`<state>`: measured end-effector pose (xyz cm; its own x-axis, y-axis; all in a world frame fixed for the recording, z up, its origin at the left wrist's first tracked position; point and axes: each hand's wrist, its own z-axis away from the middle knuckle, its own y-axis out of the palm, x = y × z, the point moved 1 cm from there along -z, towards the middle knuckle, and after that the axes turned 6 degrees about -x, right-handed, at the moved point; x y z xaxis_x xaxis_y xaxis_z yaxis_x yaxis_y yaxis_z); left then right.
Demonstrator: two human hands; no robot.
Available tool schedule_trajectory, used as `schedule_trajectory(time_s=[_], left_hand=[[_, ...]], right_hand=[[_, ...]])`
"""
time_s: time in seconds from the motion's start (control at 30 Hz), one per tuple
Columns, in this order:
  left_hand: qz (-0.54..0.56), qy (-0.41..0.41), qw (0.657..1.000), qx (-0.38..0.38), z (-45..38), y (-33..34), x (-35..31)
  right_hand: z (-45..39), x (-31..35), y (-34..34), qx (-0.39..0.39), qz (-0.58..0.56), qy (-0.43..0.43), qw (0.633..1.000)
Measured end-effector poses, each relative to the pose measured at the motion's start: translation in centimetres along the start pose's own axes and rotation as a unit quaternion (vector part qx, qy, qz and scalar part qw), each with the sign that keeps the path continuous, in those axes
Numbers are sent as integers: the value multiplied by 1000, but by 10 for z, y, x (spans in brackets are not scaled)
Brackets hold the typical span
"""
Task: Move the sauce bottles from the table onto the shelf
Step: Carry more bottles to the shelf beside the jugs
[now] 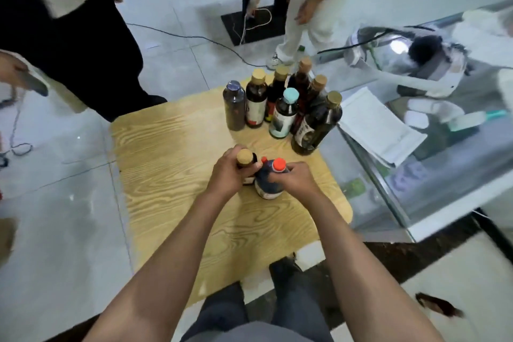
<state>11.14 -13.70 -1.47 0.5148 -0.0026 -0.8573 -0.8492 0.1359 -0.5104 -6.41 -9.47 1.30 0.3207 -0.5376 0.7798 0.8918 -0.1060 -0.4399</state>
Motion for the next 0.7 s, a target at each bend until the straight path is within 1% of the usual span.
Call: schedule_trajectory(time_s=[0.17, 0.23, 0.33, 0.4, 0.5, 0.63, 0.7], left_hand=[[3, 27, 998, 51, 31, 8, -1], [4, 17, 998, 58, 39, 13, -3], [4, 6, 996, 87, 53, 25, -19], [-10, 20, 993, 117, 63, 35, -35], [0, 56, 987, 151, 86, 54, -73], [-5, 160, 967, 197, 126, 85, -149], [-6, 207, 953, 221, 153, 104, -192]], right_hand=[[57, -24, -4, -24, -11, 22, 999], [71, -36, -3, -45, 5, 28, 999], [91, -54, -9, -93, 15, 38, 995], [103, -63, -22, -128, -31, 69, 989], [131, -80, -62, -193, -103, 88, 972], [188, -94, -134, -271, -144, 73, 949], [228, -100, -175, -306, -188, 61, 931]])
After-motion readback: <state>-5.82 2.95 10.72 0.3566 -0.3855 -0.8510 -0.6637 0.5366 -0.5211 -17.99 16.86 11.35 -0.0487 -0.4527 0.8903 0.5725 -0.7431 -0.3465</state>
